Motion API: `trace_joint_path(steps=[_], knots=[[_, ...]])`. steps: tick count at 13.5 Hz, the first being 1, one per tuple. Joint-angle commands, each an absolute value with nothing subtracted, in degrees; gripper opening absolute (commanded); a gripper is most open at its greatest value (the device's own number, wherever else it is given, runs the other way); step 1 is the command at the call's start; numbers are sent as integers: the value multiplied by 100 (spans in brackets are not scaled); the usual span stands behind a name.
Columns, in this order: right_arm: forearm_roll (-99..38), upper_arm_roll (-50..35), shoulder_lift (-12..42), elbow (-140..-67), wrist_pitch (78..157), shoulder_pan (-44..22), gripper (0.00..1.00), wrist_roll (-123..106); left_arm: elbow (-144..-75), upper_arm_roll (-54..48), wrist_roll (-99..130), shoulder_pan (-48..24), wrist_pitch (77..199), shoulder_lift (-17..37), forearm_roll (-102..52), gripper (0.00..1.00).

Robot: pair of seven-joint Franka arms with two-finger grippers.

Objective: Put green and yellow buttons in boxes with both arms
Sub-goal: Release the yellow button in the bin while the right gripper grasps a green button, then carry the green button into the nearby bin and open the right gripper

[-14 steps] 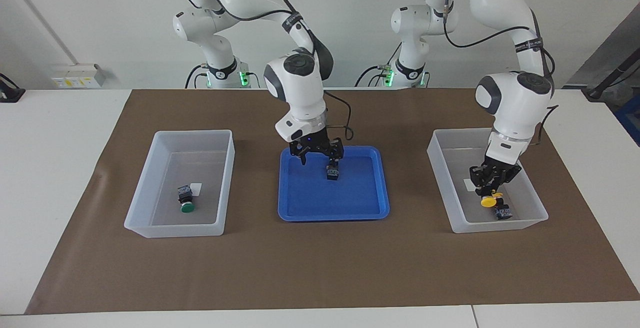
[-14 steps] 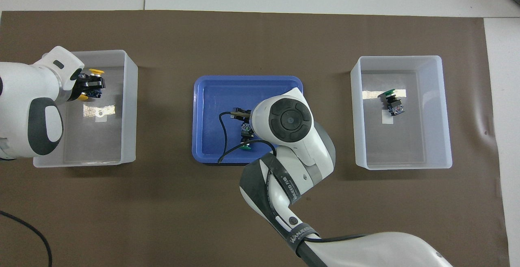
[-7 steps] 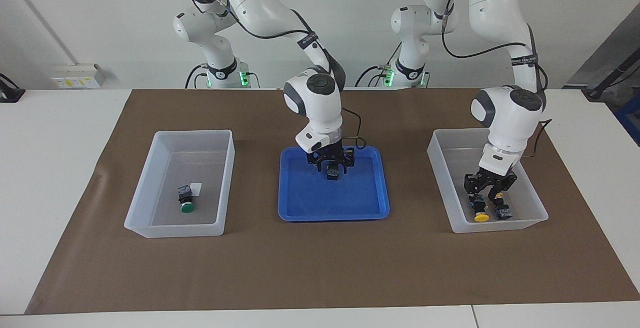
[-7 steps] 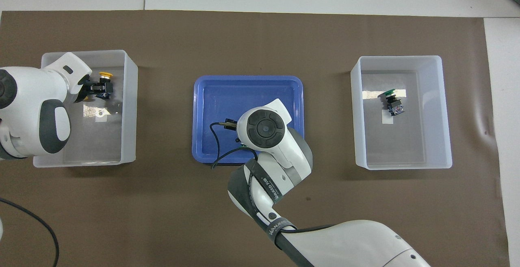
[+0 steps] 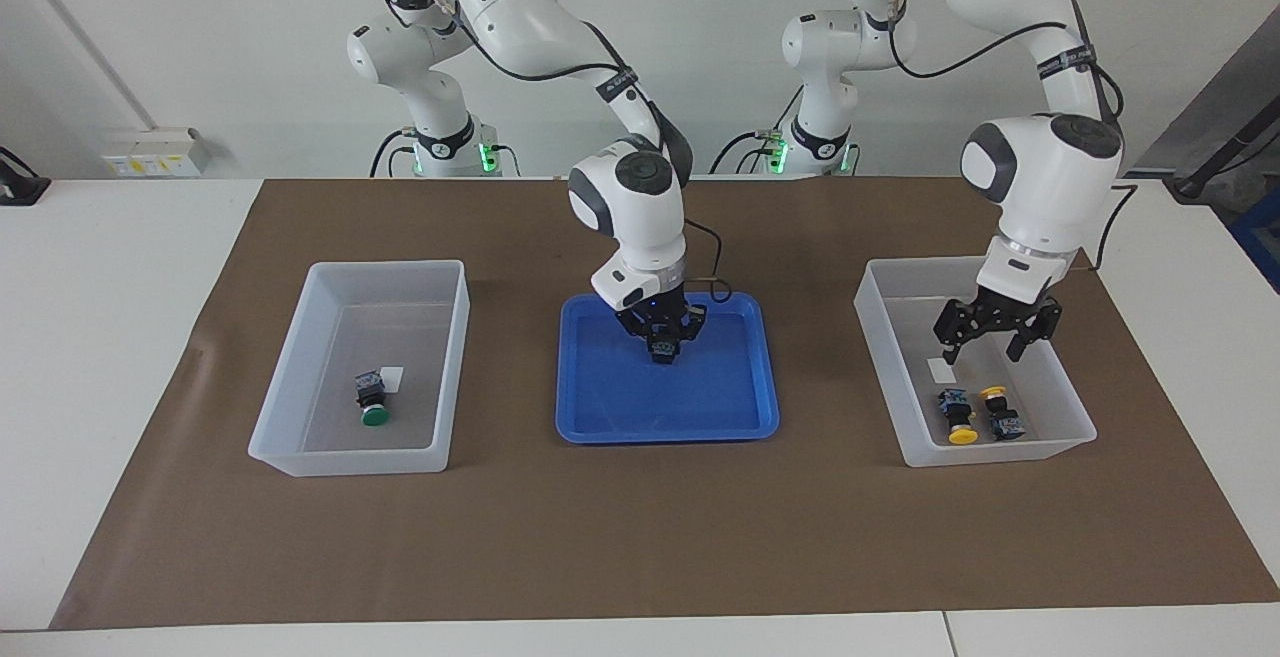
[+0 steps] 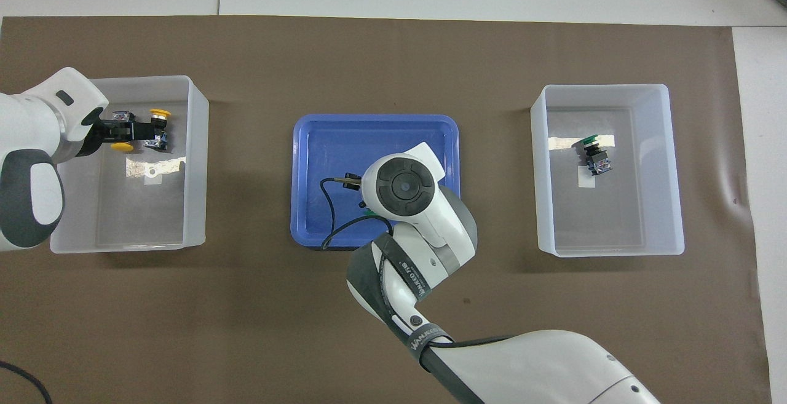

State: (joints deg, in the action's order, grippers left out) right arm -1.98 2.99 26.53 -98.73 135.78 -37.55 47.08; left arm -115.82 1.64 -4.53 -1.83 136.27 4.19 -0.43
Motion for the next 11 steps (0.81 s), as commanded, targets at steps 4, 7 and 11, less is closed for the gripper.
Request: trace_joint_path(steps=[4, 7, 11], knots=[[-149, 255, 1390, -9923, 11833, -2296, 0, 1510, -11298, 150, -246, -615, 12326, -458, -62, 100], [-141, 255, 1248, -10019, 11462, -1462, 0, -135, -9980, 149, -272, -563, 11201, -45, -53, 100], [-149, 246, 959, -11045, 12248, -739, 0, -1509, -9395, 202, -273, -527, 10407, -17, -62, 100]])
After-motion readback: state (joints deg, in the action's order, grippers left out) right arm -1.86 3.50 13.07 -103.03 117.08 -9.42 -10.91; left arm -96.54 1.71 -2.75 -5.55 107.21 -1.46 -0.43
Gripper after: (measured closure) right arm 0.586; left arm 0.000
